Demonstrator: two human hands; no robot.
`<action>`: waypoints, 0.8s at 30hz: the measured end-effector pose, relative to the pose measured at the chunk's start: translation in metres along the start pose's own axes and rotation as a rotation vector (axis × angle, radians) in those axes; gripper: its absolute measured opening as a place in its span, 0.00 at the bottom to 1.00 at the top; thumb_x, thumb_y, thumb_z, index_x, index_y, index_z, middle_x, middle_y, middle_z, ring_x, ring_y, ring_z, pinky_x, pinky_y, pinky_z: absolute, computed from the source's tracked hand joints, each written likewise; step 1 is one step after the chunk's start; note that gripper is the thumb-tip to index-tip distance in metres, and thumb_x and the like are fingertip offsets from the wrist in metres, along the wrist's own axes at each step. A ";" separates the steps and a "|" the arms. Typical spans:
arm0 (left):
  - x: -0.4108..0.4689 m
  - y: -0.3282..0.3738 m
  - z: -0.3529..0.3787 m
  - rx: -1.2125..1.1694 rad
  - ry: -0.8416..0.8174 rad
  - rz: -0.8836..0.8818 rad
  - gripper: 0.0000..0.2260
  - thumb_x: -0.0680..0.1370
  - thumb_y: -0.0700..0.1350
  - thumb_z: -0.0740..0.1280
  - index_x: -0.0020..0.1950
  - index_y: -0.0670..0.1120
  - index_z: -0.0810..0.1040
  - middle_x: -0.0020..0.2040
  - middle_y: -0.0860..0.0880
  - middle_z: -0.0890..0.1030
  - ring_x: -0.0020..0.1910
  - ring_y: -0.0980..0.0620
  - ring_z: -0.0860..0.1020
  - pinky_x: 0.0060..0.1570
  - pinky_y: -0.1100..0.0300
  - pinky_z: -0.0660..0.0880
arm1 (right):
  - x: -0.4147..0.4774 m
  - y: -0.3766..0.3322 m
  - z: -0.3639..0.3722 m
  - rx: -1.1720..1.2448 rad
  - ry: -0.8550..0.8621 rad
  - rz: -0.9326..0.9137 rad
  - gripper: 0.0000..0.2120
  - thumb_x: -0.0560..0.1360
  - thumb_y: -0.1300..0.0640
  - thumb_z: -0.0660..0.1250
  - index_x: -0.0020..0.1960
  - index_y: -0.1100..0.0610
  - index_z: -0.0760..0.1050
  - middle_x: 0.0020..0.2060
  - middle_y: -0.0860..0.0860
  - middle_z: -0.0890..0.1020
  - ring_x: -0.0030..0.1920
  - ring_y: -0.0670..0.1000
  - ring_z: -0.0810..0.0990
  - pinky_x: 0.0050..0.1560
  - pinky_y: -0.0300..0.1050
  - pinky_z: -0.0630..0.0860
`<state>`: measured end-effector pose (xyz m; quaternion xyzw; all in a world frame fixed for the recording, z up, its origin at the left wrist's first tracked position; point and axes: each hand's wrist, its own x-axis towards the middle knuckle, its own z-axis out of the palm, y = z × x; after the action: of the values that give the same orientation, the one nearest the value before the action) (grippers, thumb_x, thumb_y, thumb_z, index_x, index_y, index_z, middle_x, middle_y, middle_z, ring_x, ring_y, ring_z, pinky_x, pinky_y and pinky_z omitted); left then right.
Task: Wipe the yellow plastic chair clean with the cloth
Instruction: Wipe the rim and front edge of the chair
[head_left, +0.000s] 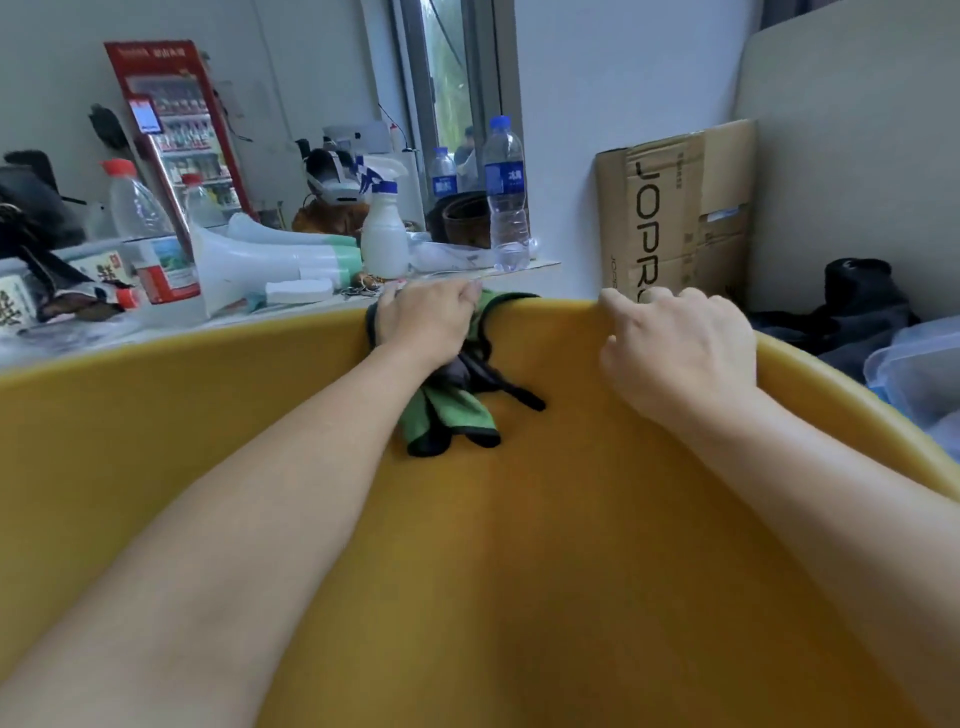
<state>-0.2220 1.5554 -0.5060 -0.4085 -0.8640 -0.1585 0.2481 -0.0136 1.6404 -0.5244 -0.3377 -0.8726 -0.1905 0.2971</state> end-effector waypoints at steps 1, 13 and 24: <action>-0.002 -0.023 -0.002 0.029 -0.014 -0.044 0.18 0.83 0.52 0.47 0.56 0.54 0.77 0.55 0.46 0.80 0.58 0.44 0.73 0.64 0.49 0.60 | 0.000 -0.001 0.000 -0.023 -0.013 -0.008 0.17 0.78 0.53 0.55 0.65 0.51 0.70 0.48 0.56 0.79 0.47 0.59 0.77 0.41 0.48 0.63; -0.008 -0.119 -0.020 0.142 -0.149 0.003 0.18 0.81 0.58 0.48 0.72 0.63 0.61 0.64 0.45 0.75 0.64 0.42 0.70 0.61 0.45 0.63 | 0.036 -0.123 0.014 0.015 -0.293 0.014 0.34 0.75 0.54 0.57 0.78 0.59 0.48 0.77 0.58 0.56 0.76 0.62 0.52 0.73 0.64 0.51; -0.003 -0.194 -0.033 0.216 -0.158 0.131 0.18 0.81 0.61 0.49 0.62 0.54 0.68 0.59 0.46 0.79 0.58 0.42 0.76 0.47 0.50 0.65 | 0.050 -0.185 0.043 0.089 -0.129 -0.078 0.38 0.74 0.38 0.56 0.77 0.52 0.47 0.73 0.55 0.60 0.75 0.58 0.54 0.73 0.55 0.51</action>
<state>-0.3624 1.4182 -0.4940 -0.4460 -0.8644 -0.0156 0.2317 -0.1896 1.5578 -0.5487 -0.3015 -0.9100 -0.1406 0.2472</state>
